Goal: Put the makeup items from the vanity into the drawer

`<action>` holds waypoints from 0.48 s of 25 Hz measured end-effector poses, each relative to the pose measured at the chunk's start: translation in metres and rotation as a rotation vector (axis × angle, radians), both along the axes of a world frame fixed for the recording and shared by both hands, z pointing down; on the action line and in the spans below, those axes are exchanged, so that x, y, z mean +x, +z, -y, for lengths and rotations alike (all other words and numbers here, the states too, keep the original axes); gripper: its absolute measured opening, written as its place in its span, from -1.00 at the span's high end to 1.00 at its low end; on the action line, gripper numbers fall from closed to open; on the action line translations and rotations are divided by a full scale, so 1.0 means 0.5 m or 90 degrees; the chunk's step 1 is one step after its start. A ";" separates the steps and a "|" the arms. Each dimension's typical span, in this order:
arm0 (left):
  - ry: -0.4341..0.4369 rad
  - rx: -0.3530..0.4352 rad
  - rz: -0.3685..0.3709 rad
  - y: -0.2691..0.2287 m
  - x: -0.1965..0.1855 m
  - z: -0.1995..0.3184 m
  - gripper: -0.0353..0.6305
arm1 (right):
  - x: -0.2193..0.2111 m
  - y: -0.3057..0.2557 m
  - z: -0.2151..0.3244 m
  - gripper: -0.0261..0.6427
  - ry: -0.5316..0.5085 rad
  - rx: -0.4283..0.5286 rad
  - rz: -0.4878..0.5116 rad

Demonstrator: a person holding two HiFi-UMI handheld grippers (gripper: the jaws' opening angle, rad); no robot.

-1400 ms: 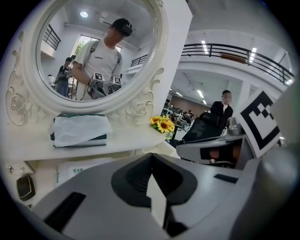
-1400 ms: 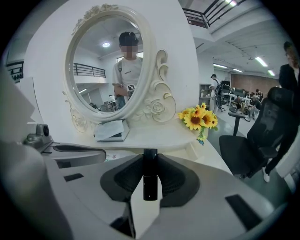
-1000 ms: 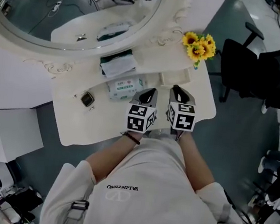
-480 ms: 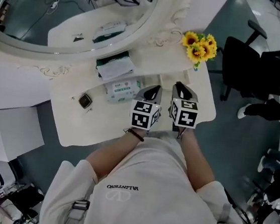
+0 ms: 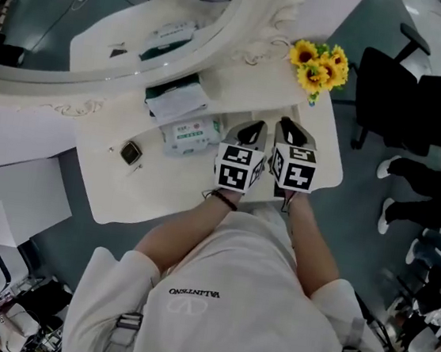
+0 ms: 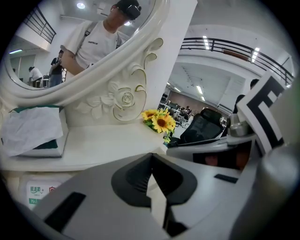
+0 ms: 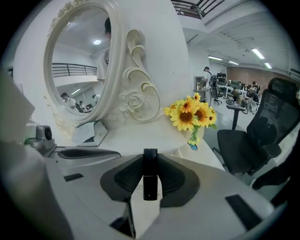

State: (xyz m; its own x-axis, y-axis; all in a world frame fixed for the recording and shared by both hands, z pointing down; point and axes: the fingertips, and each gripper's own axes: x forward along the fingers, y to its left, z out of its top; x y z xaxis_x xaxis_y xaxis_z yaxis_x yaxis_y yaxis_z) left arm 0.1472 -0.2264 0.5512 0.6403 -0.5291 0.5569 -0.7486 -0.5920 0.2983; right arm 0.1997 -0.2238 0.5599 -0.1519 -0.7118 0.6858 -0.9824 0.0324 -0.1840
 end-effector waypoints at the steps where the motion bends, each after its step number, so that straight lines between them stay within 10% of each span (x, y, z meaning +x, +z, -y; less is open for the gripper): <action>1: 0.000 0.000 -0.001 0.002 0.006 0.004 0.90 | 0.002 0.004 0.003 0.61 0.000 -0.002 0.001; 12: -0.026 -0.018 0.003 0.034 0.029 0.033 0.90 | 0.027 0.047 0.037 0.61 -0.007 -0.027 0.005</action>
State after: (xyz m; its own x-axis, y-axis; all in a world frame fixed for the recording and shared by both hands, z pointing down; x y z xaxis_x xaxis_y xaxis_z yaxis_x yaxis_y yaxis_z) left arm 0.1618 -0.2432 0.5681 0.6156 -0.5392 0.5748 -0.7737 -0.5522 0.3106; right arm 0.2134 -0.2424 0.5832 -0.1651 -0.6799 0.7145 -0.9805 0.0345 -0.1937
